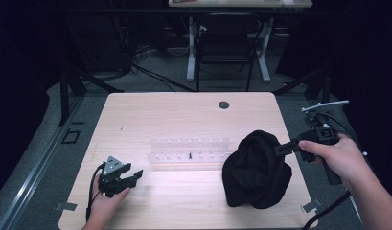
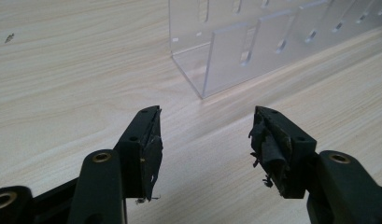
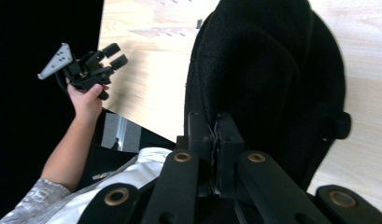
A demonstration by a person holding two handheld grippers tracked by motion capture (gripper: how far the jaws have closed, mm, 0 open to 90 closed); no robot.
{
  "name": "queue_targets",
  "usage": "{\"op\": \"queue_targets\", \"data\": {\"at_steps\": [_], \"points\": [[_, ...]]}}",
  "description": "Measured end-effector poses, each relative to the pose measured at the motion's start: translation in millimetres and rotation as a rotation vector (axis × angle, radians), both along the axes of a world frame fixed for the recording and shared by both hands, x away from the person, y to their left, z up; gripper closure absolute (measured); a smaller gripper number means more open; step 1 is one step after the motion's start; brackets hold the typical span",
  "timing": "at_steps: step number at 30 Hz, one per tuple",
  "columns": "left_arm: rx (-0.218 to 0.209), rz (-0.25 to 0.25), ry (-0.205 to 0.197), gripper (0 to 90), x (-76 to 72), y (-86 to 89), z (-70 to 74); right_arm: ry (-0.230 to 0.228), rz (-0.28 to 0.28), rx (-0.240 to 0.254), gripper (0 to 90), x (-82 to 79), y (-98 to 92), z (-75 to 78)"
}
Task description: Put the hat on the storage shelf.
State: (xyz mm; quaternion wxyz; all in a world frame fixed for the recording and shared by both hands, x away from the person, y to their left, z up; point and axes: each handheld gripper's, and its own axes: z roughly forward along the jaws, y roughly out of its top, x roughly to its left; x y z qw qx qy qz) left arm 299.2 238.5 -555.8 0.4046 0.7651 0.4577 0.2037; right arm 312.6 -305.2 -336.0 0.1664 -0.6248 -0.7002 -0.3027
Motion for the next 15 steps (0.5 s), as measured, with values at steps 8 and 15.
{"op": "queue_targets", "data": {"at_steps": [8, 15], "points": [[0.001, 0.0, 0.001, 43.1, 0.1, -0.6, -0.5, -0.029, -0.031, 0.039, 88.2, -1.3, -4.6, 11.4], [0.004, -0.002, 0.0, 42.4, 0.4, -1.1, -0.8, -0.061, -0.057, 0.067, 88.2, -1.6, -10.9, 22.7]]}}
